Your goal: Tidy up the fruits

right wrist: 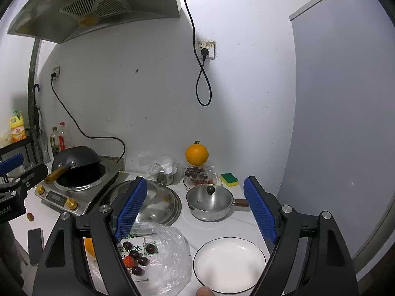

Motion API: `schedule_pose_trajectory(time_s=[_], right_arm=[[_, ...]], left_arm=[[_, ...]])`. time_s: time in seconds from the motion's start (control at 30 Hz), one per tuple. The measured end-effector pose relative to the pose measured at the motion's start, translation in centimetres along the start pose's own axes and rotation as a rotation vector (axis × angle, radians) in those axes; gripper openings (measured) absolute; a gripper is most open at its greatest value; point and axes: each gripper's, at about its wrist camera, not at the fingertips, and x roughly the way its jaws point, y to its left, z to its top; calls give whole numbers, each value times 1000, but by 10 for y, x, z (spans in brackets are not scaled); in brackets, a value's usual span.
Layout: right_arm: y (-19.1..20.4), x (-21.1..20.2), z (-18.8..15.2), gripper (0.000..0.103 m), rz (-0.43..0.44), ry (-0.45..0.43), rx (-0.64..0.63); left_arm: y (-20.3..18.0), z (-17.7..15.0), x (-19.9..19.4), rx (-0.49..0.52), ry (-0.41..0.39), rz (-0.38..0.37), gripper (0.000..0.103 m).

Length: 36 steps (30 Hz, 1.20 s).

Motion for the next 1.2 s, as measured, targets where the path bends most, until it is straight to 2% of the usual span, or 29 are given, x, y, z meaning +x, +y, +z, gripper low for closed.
schedule_pose_trajectory(time_s=[1.2], right_arm=[[6,-3,6,83,0,-18,-5]], left_arm=[[4,4,-9,4,-28,-5,94]])
